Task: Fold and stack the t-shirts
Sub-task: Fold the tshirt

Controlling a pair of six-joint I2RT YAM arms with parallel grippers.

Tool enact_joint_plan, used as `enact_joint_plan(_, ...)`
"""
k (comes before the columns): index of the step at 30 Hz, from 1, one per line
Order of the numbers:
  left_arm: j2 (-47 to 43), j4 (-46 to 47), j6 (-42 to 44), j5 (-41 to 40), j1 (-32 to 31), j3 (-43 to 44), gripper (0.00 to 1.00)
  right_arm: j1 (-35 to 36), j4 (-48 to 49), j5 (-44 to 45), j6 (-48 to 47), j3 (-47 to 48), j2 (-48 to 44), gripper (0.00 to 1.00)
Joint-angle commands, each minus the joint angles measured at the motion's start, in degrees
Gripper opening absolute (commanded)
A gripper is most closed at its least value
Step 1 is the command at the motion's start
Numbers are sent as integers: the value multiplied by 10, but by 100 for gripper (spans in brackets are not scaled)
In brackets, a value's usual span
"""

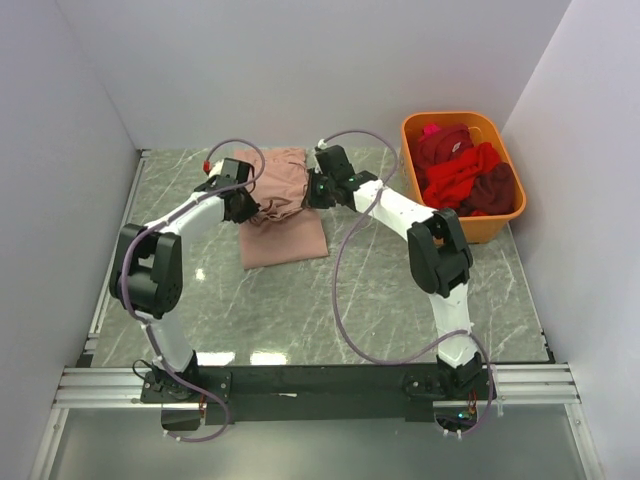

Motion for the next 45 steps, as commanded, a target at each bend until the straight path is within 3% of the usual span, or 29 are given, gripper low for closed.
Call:
enact_joint_plan(1, 18, 14, 20, 19, 10, 35, 29, -10, -12, -4, 2, 51, 22, 5)
enact_joint_plan(3, 23, 7, 17, 15, 14, 44, 36, -18, -28, -14, 12, 83, 41, 37)
enact_joint_plan(5, 13, 3, 15, 6, 17, 52, 65, -25, -35, -29, 15, 108, 51, 57)
enact_joint_plan(6, 7, 3, 15, 3, 17, 51, 82, -24, -35, -34, 13, 109, 49, 74)
enact_joint_plan(8, -19, 9, 22, 2, 17, 36, 95, -25, -29, -41, 7, 87, 31, 85)
enact_joint_plan(9, -28, 11, 23, -2, 17, 30, 99, -25, -17, -43, 6, 71, 21, 86)
enact_joint_plan(15, -102, 22, 17, 21, 17, -56, 100, -23, 38, -61, 2, -99, -76, 89)
enact_joint_plan(18, -130, 68, 29, 94, 16, -115, 99, -22, 58, -76, 3, -163, -114, 89)
enact_joint_plan(23, -116, 145, 30, 187, 11, -139, 99, -14, 113, -112, 8, -244, -156, 89)
enact_joint_plan(32, -16, 160, 33, 192, 10, -83, 99, 34, 166, -136, -21, -290, -164, 89)
enact_joint_plan(40, 78, 136, 48, 176, 11, 34, 99, 44, 147, -145, -37, -279, -121, 88)
enact_joint_plan(45, 140, 91, 54, 122, 24, 144, 99, 44, 129, -132, -44, -283, -111, 88)
